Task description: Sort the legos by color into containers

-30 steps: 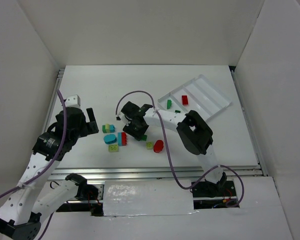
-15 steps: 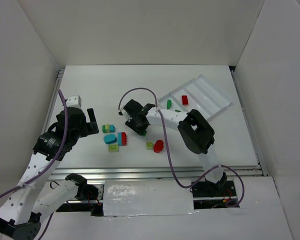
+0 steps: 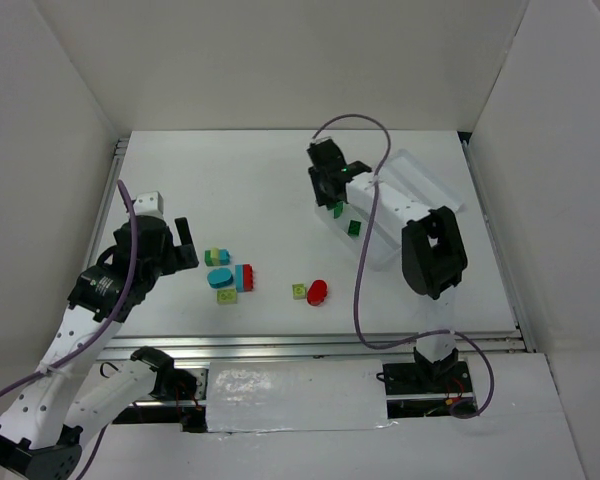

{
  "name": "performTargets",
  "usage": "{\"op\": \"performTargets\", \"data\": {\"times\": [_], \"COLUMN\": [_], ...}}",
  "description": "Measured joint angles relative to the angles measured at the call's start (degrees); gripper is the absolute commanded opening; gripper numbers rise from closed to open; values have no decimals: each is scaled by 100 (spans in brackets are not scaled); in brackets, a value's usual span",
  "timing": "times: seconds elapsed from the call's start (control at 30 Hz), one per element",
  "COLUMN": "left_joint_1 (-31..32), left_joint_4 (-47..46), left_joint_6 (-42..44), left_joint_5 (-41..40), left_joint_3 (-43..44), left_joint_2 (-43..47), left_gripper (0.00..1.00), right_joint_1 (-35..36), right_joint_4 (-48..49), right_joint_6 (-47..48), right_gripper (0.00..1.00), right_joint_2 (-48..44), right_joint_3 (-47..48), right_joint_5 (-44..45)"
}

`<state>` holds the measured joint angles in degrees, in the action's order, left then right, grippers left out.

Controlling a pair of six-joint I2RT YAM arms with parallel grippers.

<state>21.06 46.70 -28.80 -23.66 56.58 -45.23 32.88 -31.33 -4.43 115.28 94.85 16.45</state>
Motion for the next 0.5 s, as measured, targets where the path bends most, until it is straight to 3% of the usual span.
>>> {"op": "performTargets", "data": {"times": [0.13, 0.27, 0.47, 0.5], "left_joint_1": [0, 0, 0, 0], "left_joint_4": [-50, -52, -50, -52], "left_joint_6": [0, 0, 2, 2], "left_joint_5": [15, 35, 50, 57], "left_joint_3": [-2, -2, -2, -2], "left_joint_2": [0, 0, -17, -26], "left_gripper": [100, 100, 100, 100], "right_joint_1": [-767, -997, -938, -929], "right_joint_4": [-101, -319, -358, -365], "right_joint_6": [-363, -542, -695, -726], "right_gripper": [13, 22, 58, 71], "right_joint_2": [-81, -61, -57, -57], "right_joint_3": [85, 81, 74, 74], "right_joint_5": [212, 245, 227, 227]}}
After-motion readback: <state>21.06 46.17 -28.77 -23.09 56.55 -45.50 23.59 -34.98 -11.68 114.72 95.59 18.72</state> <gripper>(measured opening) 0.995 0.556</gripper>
